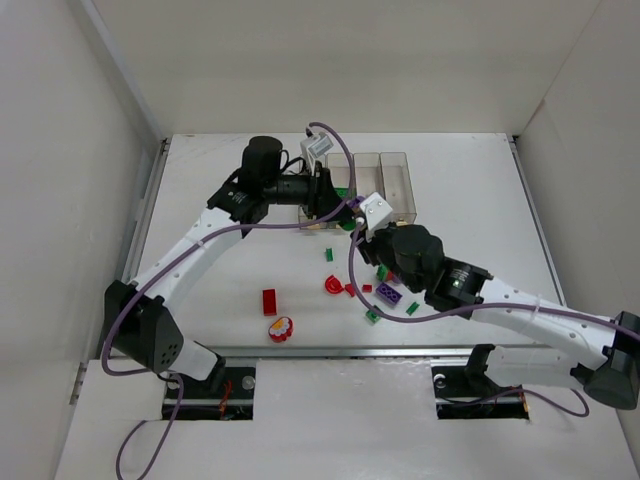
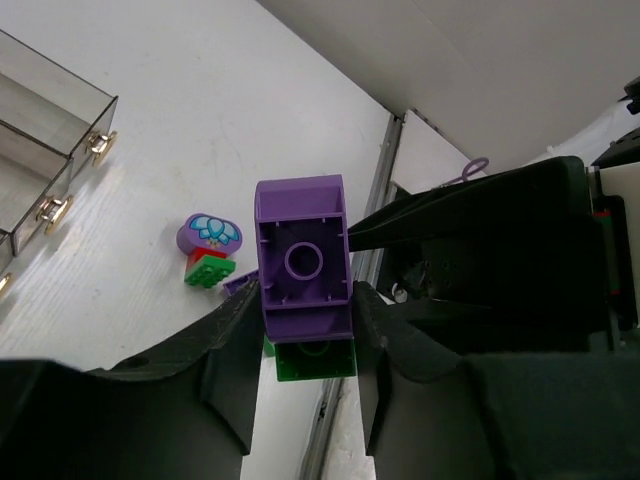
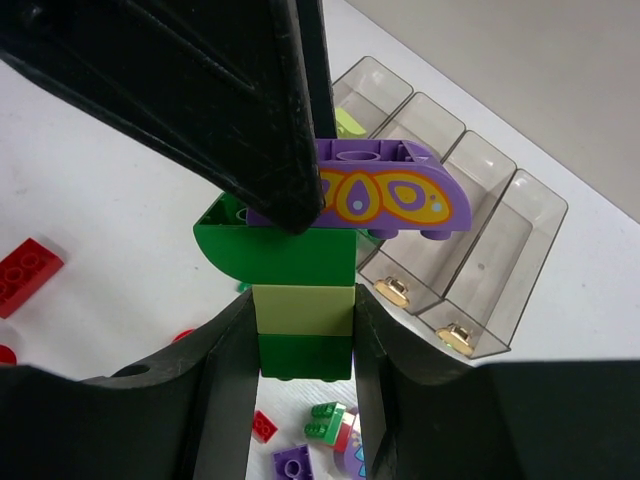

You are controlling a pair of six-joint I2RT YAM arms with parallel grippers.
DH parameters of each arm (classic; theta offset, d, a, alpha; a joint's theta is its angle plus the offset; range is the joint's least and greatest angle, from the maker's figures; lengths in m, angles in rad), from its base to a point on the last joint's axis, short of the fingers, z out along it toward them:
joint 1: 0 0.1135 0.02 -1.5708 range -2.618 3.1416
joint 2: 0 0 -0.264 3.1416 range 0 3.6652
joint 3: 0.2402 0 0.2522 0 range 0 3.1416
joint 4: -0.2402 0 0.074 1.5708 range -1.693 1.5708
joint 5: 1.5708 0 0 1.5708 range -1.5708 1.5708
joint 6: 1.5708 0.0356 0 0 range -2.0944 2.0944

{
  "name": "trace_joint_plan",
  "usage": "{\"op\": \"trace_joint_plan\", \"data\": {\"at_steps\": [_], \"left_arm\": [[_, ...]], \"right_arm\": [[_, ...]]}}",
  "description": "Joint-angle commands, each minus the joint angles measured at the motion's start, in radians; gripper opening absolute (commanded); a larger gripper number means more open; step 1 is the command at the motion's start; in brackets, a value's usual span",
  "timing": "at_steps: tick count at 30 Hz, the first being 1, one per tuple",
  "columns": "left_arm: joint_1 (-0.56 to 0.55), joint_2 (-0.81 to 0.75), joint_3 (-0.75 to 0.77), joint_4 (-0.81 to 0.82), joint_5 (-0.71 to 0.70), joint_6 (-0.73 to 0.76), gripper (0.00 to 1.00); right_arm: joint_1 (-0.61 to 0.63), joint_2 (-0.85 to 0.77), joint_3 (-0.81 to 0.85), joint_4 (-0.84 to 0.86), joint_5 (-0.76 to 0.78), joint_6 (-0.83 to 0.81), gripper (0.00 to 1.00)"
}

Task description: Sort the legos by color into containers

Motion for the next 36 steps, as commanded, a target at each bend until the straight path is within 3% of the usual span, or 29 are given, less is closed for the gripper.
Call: {"op": "trace_joint_plan", "data": {"at_steps": [1,2,4,9,21,24,30,36], "left_arm": [[0.008,0.002,0.043,0.055,0.020,-0.008,0.27],[0.008,0.002,0.043,0.055,0.020,-0.008,0.12],[0.008,0.002,0.052,0.044,0.005,-0.008,0.00],[0.042,0.023,0.092,-0.001,-0.036,0.025,0.00],[0.082,0.262,0.360,-0.038,-0.062,0.027,0.00],[0.082,0.371,0.429,-0.064,-0.102,0.015,0.00],[0.036,0.612,0.628,-0.090,-0.357,0.056,0.00],[0.025,0.738,0.620,0.042,-0.415,-0.030,0.03]], "right_arm": [[0.009,-0.008,0.048,0.067,-0.020,0.018,0.00],[0.009,-0.008,0.048,0.067,-0.020,0.018,0.00],[0.009,0.002,0.039,0.057,-0.006,0.028,0.00],[0.009,0.041,-0.018,0.036,0.103,0.124,0.00],[-0.138,0.064,-0.105,0.008,0.063,0.279,0.00],[-0.225,0.094,-0.044,-0.030,0.086,0.320,0.00],[-0.402,0.188,0.198,-0.214,0.180,0.351,0.00],[-0.444,0.179,0.228,-0.251,0.180,0.353,0.00]]}}
